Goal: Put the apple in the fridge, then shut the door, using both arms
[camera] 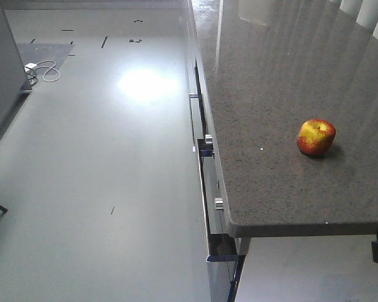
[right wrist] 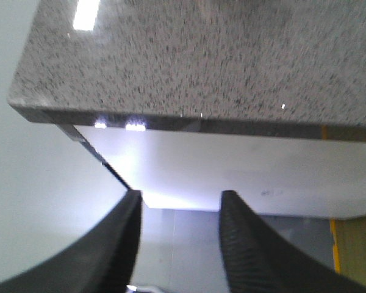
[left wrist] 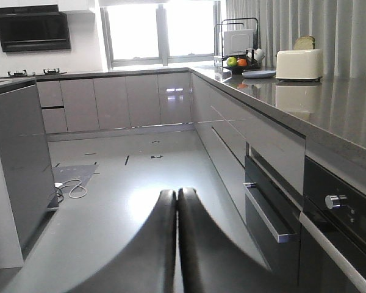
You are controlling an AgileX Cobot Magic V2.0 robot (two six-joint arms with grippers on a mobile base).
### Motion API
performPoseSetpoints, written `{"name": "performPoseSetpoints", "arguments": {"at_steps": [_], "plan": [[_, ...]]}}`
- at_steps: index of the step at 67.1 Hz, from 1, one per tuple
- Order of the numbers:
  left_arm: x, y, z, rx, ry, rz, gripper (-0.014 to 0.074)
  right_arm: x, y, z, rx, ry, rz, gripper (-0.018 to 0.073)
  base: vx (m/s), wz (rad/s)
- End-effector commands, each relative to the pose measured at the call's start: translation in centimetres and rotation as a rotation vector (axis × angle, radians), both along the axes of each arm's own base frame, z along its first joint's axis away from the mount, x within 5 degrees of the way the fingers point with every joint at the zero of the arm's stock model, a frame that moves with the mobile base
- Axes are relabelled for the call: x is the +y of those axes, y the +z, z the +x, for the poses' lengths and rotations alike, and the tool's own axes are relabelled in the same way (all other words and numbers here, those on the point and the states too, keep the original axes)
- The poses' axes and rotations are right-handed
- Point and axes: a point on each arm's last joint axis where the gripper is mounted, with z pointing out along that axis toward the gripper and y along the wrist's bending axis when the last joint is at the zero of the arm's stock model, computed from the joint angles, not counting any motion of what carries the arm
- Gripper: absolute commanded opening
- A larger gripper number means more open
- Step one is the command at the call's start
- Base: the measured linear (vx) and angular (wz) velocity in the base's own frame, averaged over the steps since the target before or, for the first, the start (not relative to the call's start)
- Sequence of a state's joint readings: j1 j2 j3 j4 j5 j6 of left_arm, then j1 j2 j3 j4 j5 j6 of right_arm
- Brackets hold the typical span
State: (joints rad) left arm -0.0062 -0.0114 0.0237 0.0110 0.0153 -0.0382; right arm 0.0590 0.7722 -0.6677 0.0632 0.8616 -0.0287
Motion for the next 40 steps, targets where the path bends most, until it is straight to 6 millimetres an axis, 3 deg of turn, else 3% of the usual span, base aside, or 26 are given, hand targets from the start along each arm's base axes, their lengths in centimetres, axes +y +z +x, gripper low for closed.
{"name": "performPoseSetpoints", "arguments": {"at_steps": [1,16,29,40], "plan": [[0.0,1.3,-0.3,-0.102,-0.005,-0.016,-0.0006,0.1,0.6,1.7,-0.037,-0.013,0.009,0.0434,0.00,0.00],[0.0,1.3,-0.3,-0.102,-0.005,-0.016,-0.0006,0.2,-0.5,4.3,-0.047,-0.024,0.011,0.0585,0.00,0.00],[0.0,1.3,-0.3,-0.102,-0.005,-0.016,-0.0006,0.3,-0.8,6.8,-0.028,-0.036,0.017,0.0588,0.00,0.00],[0.0,1.3,-0.3,-0.102,-0.005,-0.016,-0.0006,0.4,0.5,9.9,-0.027,-0.039,0.016,0.0588,0.00,0.00]]}}
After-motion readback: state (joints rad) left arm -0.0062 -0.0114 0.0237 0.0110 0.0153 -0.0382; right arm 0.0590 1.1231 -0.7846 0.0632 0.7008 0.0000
